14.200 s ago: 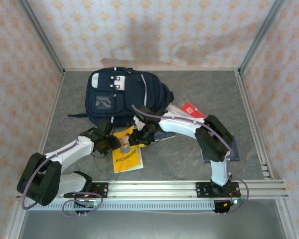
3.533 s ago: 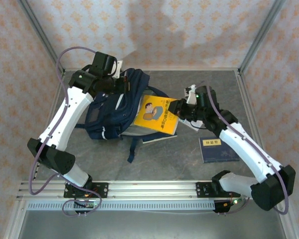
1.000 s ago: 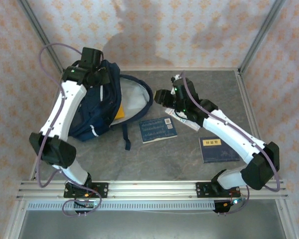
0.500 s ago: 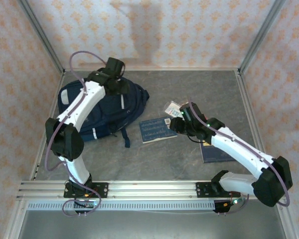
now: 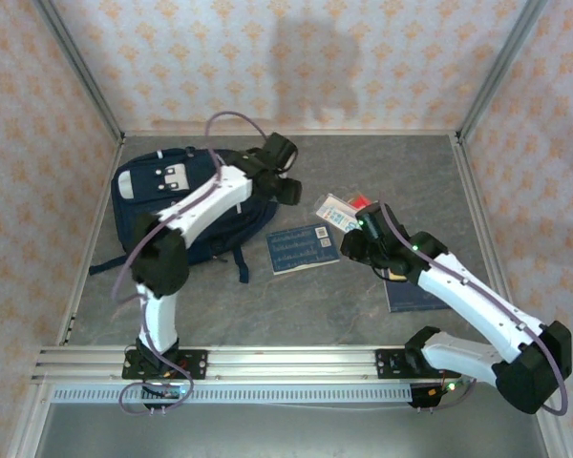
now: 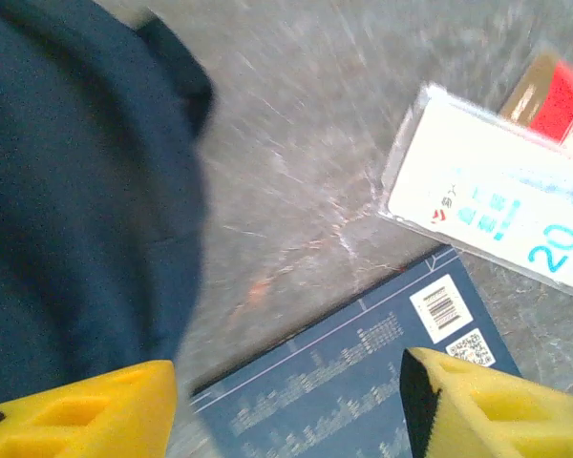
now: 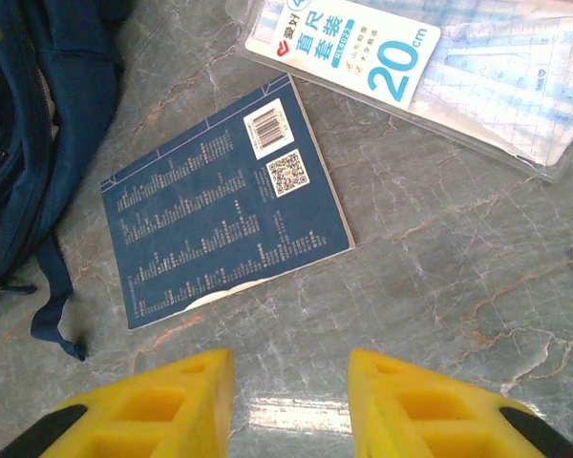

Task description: Pack the student bag

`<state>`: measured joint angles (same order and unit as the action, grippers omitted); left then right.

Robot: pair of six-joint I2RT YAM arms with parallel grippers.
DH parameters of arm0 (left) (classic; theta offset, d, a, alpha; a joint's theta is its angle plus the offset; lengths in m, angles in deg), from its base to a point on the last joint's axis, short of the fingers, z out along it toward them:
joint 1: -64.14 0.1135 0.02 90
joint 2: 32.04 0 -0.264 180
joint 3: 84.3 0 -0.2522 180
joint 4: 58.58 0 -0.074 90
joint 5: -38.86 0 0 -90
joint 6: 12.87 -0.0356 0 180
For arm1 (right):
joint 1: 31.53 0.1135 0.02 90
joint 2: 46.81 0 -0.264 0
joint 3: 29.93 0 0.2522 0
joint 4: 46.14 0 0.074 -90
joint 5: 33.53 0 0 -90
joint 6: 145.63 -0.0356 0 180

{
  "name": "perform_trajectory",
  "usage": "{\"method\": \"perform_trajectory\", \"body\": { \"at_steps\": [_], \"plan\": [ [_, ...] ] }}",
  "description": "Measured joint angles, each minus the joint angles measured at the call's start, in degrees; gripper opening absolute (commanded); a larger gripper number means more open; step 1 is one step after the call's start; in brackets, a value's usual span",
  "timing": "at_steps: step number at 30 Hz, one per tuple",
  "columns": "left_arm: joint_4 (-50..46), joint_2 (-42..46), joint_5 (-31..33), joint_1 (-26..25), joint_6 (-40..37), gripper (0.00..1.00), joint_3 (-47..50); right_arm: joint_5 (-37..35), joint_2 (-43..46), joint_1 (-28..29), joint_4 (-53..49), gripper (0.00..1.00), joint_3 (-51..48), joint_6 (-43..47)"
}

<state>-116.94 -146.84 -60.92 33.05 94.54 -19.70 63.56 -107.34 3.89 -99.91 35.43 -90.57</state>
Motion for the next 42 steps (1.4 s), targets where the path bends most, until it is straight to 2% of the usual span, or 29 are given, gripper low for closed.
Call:
{"method": "perform_trajectory", "body": {
  "at_steps": [3, 8, 21, 27, 33, 37, 42],
  "plan": [
    [0.59, -6.29, -4.22, -0.22, 0.02, 0.63, 0.07, 0.44, 0.50, -0.15, -1.01, 0.35, 0.00, -0.17],
    [2.29, -10.05, -7.56, -0.44, 0.04, 0.64, 0.46, 0.94, 0.96, -0.50, -2.93, 0.35, -0.72, -0.42],
    [6.14, -9.81, -6.69, -1.49, 0.02, 0.68, 7.10, 3.19, 2.36, -0.61, -3.98, 0.36, -3.63, -1.03],
    [13.66, -4.59, -6.64, -2.19, 2.27, 0.68, 16.17, 3.56, 1.42, -0.61, -3.85, 0.36, -3.63, -0.98],
    [19.23, 3.37, -10.12, -3.34, 9.44, 0.68, 28.17, 4.98, -0.44, -0.61, -1.97, 0.36, -4.72, -1.01],
    [20.31, 7.67, -14.34, -5.01, 14.91, 0.68, 34.05, 6.05, -2.95, -0.68, -0.85, 0.36, -5.25, -0.90],
    [20.87, 8.17, -20.96, -9.51, 18.43, 0.68, 35.28, 6.75, -7.89, -1.14, 0.39, 0.39, -5.38, -0.57]
  ]
}}
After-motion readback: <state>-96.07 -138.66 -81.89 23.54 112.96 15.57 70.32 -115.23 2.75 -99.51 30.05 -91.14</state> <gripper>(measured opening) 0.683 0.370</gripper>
